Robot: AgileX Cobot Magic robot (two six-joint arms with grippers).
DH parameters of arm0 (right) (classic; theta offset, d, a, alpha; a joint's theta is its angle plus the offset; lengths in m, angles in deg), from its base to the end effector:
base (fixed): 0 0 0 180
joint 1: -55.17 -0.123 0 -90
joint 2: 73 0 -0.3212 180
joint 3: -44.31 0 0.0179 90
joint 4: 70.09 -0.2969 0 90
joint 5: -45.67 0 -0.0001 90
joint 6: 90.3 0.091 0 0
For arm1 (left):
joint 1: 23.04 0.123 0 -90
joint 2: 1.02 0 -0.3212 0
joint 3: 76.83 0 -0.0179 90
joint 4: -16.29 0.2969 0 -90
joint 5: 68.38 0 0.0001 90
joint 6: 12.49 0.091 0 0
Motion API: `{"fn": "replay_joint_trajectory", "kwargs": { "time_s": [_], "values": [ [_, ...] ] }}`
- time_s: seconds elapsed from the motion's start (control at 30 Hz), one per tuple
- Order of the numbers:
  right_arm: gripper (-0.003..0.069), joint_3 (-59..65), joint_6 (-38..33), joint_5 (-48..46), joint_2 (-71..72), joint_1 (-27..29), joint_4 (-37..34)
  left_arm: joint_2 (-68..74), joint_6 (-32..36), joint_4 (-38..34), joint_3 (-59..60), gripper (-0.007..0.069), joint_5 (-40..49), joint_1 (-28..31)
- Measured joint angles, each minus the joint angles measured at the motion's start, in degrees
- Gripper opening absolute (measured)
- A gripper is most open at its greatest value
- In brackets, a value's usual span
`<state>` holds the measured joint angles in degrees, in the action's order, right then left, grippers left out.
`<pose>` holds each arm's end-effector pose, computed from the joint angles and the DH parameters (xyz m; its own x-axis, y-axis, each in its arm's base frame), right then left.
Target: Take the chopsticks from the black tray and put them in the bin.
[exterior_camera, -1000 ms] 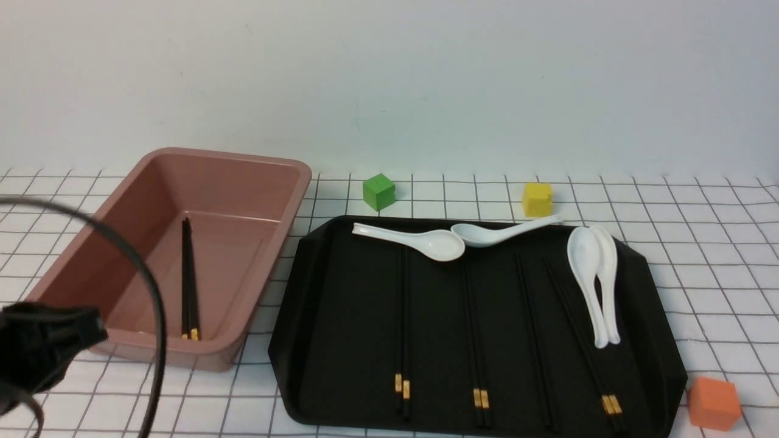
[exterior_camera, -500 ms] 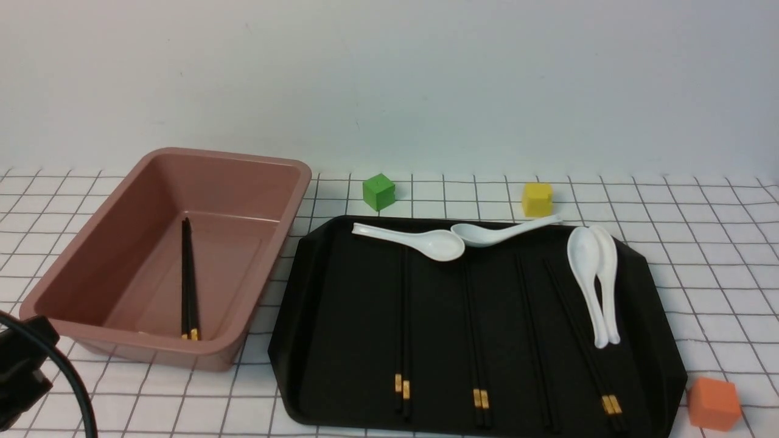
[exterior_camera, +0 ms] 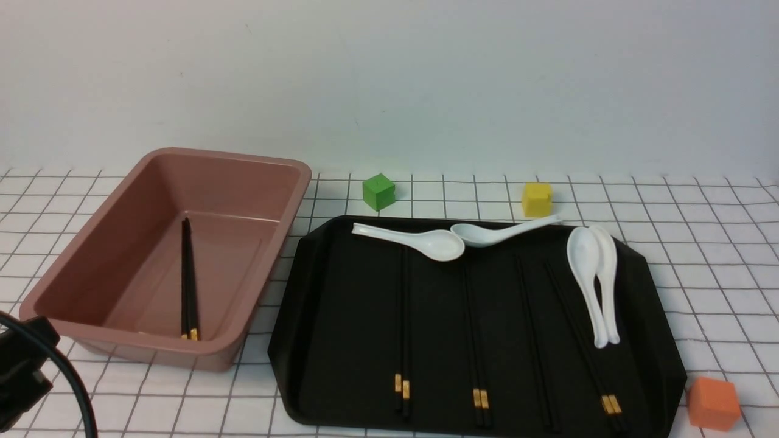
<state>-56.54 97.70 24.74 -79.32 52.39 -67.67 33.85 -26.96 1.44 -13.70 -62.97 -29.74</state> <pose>0.0626 0.0017 0.1739 -0.2837 0.0863 -0.9550 -0.0057 0.9958 0.0917 0.1204 -0.0164 0.2621 -0.2667 -0.4606 -0.8466 0.0111 0.8769 -0.4806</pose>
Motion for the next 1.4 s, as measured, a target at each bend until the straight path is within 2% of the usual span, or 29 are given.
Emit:
{"fn": "replay_joint_trajectory", "kwargs": {
  "time_s": [0.33, 0.53, 0.67, 0.9, 1.4],
  "values": [
    [0.024, 0.0, 0.0, 0.0, 0.0, 0.0, 0.0, -16.61, 0.0, 0.86, 6.44, -0.0013, 1.85, 0.0],
    [0.024, 0.0, 0.0, 0.0, 0.0, 0.0, 0.0, -27.75, 0.0, 9.65, 14.89, -0.0013, 5.14, 0.0],
    [0.024, 0.0, 0.0, 0.0, 0.0, 0.0, 0.0, -28.47, 0.0, 11.04, 16.39, -0.0013, 7.24, 0.0],
    [0.024, 0.0, 0.0, 0.0, 0.0, 0.0, 0.0, -28.65, 0.0, 11.45, 16.68, -0.0012, 16.55, 0.0],
    [0.024, 0.0, 0.0, 0.0, 0.0, 0.0, 0.0, -28.65, 0.0, 11.57, 16.68, -0.0012, 16.89, 0.0]
  ]
}}
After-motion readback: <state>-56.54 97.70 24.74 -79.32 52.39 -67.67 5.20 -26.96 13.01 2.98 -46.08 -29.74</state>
